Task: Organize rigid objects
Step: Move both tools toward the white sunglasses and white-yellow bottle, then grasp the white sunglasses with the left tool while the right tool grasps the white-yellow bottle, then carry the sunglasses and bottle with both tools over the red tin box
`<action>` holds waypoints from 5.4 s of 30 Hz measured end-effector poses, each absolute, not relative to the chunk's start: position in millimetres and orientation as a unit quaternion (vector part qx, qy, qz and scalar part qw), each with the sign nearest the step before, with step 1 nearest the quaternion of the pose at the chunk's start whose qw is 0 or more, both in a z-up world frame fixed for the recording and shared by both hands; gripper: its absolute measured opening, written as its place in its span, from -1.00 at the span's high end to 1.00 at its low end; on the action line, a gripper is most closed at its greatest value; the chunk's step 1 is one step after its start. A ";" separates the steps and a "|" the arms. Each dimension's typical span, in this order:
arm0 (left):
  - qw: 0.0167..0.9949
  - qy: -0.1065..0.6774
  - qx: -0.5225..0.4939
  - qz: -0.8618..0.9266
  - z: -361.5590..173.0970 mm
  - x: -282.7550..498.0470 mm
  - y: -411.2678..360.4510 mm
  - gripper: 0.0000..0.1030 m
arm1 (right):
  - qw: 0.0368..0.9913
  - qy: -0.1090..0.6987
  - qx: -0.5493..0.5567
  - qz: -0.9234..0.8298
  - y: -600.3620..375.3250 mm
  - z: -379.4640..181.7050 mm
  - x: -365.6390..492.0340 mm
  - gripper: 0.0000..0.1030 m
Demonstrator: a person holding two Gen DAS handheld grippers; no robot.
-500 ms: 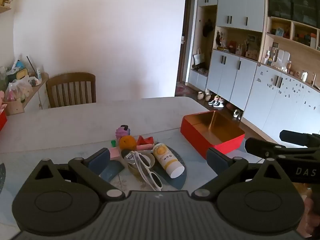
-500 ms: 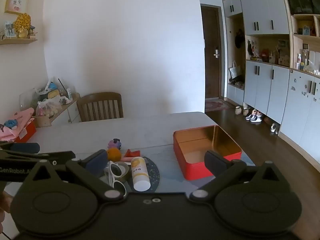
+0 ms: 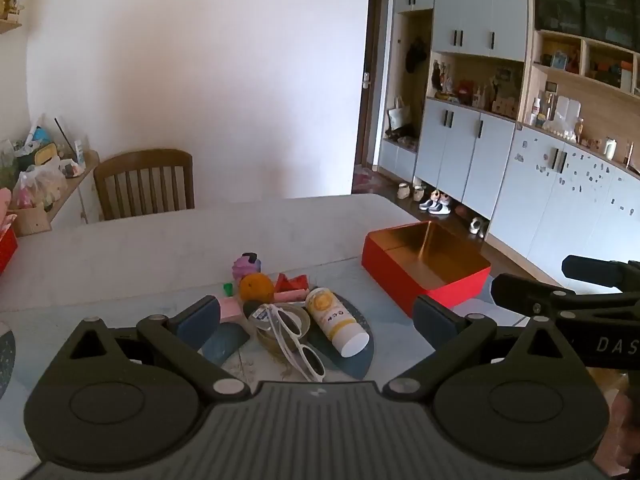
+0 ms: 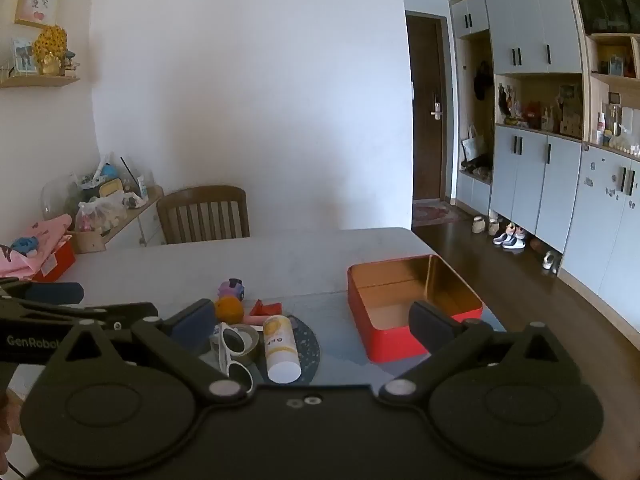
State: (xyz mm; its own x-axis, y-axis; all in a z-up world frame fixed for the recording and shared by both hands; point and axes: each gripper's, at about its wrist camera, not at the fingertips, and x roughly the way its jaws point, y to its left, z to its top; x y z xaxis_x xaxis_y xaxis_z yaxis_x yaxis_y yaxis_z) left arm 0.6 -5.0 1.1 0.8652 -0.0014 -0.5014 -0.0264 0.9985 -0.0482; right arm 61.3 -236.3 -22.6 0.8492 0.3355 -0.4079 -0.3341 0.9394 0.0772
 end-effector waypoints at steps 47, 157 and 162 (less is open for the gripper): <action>0.961 0.272 -0.039 0.018 -1.4 31.5 21.9 -1.00 | 0.937 0.254 -0.030 0.239 -221.0 -33.6 96.6 -0.90; 0.912 0.395 -0.113 0.005 -48.4 211.9 -108.6 0.55 | 0.888 0.358 -0.029 0.285 -321.4 -76.1 278.5 0.16; 0.908 0.405 -0.111 0.003 -53.8 239.4 -133.1 0.55 | 0.893 0.360 -0.033 0.270 -339.5 -81.5 296.3 0.16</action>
State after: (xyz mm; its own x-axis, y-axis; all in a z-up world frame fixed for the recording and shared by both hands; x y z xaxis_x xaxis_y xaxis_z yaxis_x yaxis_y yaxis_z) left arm 239.4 -133.1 -53.8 0.6722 -0.0835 -0.7356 -0.0956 0.9755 -0.1981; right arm 296.3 -339.5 -81.5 0.5956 0.4583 -0.6597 -0.5052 0.8523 0.1359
